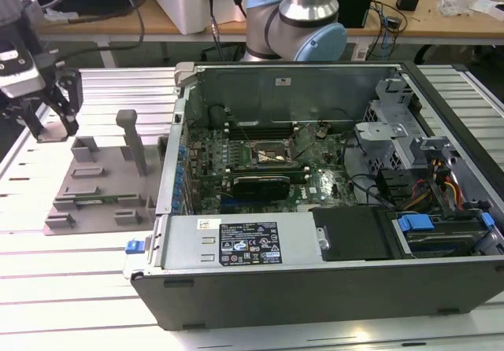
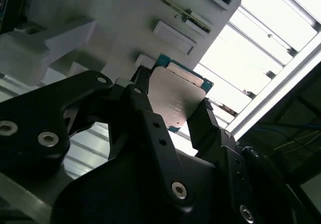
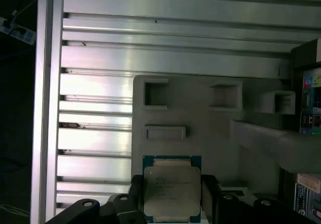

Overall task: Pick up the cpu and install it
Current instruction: 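Pick up the cpu and move it towards the insertion slot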

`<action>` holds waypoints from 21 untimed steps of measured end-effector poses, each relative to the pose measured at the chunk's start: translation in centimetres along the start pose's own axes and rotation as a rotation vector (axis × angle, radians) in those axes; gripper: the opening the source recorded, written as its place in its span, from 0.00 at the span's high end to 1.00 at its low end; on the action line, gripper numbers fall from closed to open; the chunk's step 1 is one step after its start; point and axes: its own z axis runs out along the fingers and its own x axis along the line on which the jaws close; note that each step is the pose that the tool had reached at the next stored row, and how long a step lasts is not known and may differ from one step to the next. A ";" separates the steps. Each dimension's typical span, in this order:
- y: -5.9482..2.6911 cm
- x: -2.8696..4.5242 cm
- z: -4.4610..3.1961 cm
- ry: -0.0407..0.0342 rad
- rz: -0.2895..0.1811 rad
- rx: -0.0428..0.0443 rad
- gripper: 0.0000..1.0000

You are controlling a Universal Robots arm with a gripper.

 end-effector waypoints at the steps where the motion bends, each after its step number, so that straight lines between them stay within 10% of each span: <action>1: -0.01 -0.01 -0.51 0.0000 0.000 0.0000 0.45; 12: -0.10 -0.12 -6.95 0.0000 0.000 0.0001 0.45; 21: -0.11 -0.38 -7.07 0.0001 0.000 0.0002 0.45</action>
